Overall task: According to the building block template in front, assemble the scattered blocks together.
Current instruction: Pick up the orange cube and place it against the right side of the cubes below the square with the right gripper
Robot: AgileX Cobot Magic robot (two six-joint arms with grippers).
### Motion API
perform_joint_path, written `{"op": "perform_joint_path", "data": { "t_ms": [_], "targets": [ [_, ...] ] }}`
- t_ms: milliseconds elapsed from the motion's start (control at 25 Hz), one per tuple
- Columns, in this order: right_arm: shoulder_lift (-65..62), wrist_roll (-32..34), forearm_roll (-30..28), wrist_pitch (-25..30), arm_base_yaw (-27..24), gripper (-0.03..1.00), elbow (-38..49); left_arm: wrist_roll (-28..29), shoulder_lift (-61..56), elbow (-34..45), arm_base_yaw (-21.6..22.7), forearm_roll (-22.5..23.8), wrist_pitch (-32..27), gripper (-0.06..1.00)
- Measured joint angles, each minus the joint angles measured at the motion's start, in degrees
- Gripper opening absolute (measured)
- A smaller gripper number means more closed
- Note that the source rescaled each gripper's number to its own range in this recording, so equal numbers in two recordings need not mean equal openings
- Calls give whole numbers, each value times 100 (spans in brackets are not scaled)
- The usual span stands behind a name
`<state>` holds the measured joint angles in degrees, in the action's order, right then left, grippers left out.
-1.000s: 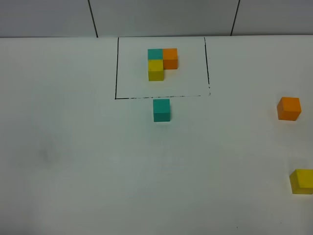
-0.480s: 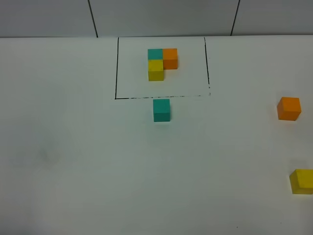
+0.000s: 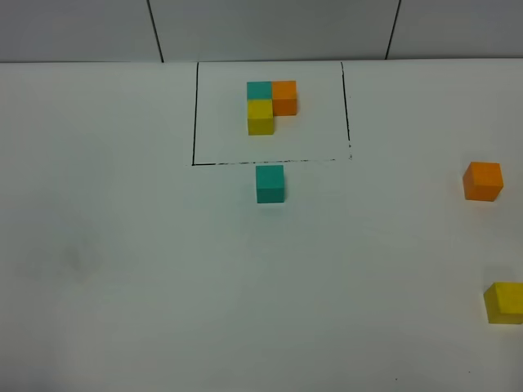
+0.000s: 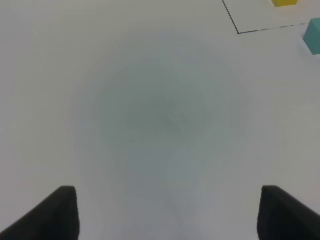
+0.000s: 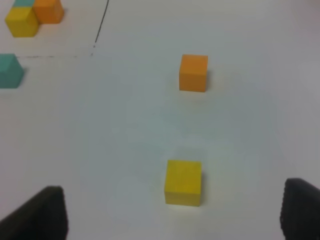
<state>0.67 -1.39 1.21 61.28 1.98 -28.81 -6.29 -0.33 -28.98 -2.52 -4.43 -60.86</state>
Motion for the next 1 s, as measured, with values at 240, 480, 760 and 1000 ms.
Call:
{"op": "perform_joint_path", "data": {
  "t_ms": [240,480,760,1000],
  "targets": [
    [968,-5,-5,-300,0,73,-136,0,0,0,0,0,0,73],
    [3480,-5,-11,-1236,0,73,-679,0,0,0,0,0,0,73],
    [7077,-195,-11,-2036,0,73,-1962,0,0,0,0,0,0,73],
    [9340,-200,-11,-2107,0,73,-3347,0,0,0,0,0,0,73]
  ]
}}
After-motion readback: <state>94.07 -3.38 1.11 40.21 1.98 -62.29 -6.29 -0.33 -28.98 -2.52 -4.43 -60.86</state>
